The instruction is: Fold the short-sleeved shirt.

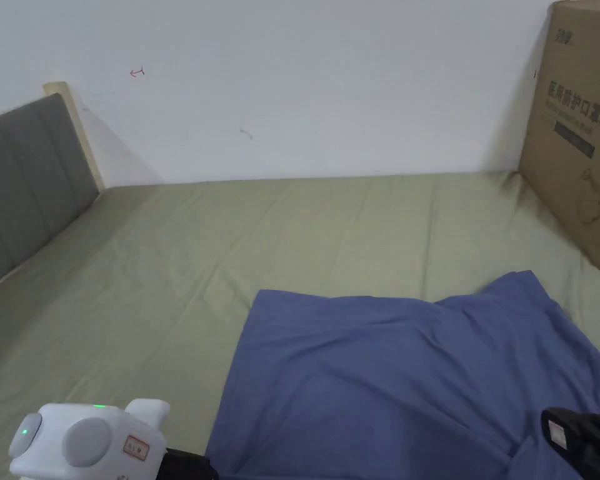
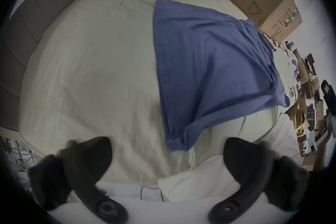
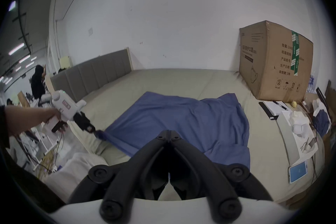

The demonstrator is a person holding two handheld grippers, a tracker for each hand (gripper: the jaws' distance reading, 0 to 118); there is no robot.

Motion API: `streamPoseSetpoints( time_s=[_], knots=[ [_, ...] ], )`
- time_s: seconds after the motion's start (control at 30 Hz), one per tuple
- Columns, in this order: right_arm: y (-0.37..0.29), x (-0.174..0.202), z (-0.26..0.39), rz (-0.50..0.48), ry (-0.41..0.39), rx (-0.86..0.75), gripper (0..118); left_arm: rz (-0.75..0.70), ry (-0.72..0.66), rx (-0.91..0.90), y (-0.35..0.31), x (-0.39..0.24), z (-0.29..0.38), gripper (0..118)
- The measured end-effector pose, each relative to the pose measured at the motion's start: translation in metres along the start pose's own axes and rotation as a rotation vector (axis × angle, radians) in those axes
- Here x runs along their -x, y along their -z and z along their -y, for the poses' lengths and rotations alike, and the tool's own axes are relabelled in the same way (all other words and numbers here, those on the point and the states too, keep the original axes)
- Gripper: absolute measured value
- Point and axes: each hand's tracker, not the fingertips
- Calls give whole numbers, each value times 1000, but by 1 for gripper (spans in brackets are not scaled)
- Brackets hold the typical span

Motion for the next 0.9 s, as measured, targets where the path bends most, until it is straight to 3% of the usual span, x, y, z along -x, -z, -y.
streamPoseSetpoints(
  time_s=[0.03, 0.13, 0.23, 0.27, 0.33, 0.37, 0.4, 0.53, 0.63, 0.7, 0.73, 0.8, 0.83, 0.9],
  knots=[
    [2, 2, 2, -13, -11, 14, 0, 43, -11, -93, -4, 3, 2, 112],
    [8, 3, 12, -34, -47, 53, 0, 69, -87, -59, 6, 9, 1, 110],
    [13, 5, 14, -39, -55, 76, 0, 90, -68, -18, 18, 0, 3, 100],
    [16, 4, 15, -41, -47, 86, 0, 88, -20, -4, 22, -5, 7, 85],
    [18, 0, 15, -40, -13, 97, 0, -31, 101, 52, 33, -23, 15, 5],
    [18, -3, 15, -43, 13, 96, 0, -97, 171, 6, 30, -35, 20, 3],
    [18, -7, 16, -52, 39, 93, 0, -75, 181, -32, 24, -40, 24, 3],
    [11, -37, 23, -48, 61, 80, 0, -35, 93, -233, -4, -50, 42, 3],
    [14, -71, 34, 97, 104, 185, 0, -32, 66, -365, -14, -60, 57, 3],
    [22, -108, 49, 129, 228, 305, 1, -45, 52, -404, -17, -65, 65, 3],
    [26, -124, 57, 157, 296, 369, 12, -44, 38, -413, -18, -67, 67, 3],
    [30, -148, 72, 218, 397, 439, 88, -34, 6, -418, -18, -66, 67, 3],
    [33, -156, 77, 231, 412, 482, 115, -35, -9, -422, -18, -66, 68, 3],
    [35, -167, 83, 231, 397, 510, 108, -40, -39, -425, -19, -69, 67, 3]
  ],
)
